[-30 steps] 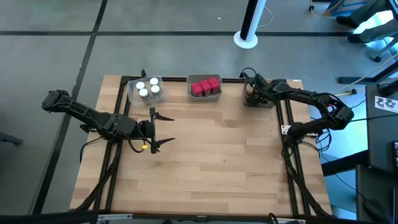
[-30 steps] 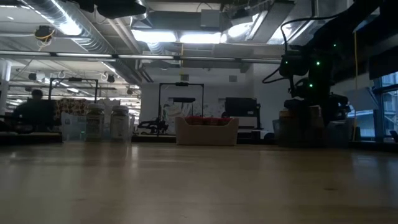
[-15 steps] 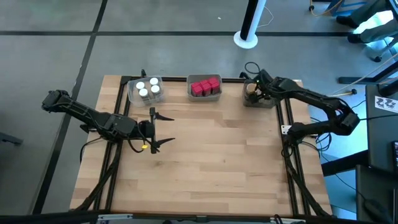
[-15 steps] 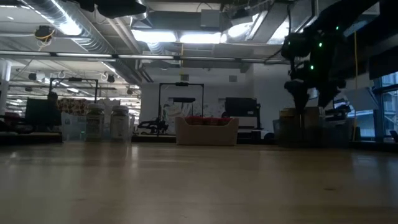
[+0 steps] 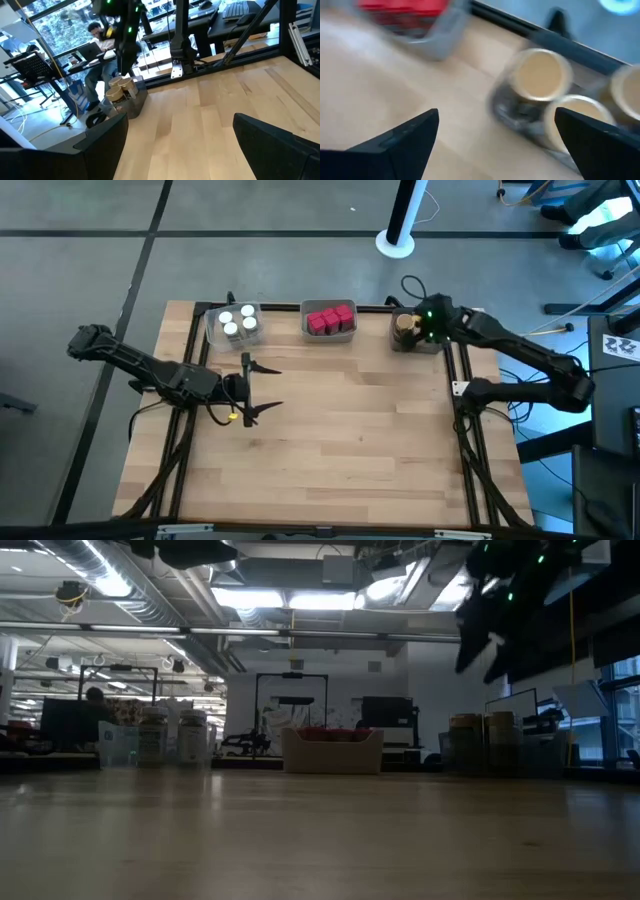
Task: Sort spices by type
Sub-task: Return to Home Position
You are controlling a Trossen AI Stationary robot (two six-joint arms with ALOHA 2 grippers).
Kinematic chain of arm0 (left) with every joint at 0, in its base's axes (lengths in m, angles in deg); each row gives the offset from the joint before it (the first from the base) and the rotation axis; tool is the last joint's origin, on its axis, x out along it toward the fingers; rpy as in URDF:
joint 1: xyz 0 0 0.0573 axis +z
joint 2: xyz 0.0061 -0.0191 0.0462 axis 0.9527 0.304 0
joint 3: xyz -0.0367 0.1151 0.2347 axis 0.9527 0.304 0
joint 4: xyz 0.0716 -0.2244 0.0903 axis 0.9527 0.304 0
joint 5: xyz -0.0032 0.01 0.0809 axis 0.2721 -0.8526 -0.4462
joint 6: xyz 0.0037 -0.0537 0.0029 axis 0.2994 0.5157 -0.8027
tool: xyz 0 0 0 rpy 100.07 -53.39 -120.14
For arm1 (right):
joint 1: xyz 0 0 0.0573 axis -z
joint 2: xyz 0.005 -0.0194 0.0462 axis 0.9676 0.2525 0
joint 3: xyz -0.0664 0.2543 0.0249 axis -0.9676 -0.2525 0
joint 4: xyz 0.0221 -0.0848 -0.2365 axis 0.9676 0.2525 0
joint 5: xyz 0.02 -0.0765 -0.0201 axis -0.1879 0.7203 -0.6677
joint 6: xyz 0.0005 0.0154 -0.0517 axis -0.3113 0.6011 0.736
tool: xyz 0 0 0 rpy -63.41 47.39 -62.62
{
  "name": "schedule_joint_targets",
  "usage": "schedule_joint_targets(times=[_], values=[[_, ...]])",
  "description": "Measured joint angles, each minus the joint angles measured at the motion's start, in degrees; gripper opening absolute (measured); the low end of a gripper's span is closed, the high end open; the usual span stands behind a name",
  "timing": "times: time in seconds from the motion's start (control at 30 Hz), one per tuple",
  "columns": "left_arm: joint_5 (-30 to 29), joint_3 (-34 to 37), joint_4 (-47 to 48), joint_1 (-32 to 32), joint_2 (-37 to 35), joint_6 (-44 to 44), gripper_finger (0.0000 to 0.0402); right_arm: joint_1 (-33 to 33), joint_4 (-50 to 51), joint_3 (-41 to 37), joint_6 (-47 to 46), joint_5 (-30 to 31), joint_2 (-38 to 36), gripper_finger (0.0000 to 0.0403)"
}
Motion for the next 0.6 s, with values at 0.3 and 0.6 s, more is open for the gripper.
schedule_joint_targets(times=[0.3,0.6], values=[[1.84,0.02,-3.53,0.36,3.58,-1.46,0.0294,-21.03,-8.10,-0.18,-3.05,4.49,-3.13,0.0397],[13.21,0.02,-1.10,4.60,3.74,3.99,0.0159,-40.27,-27.27,-9.59,-1.22,8.57,-2.83,0.0346]])
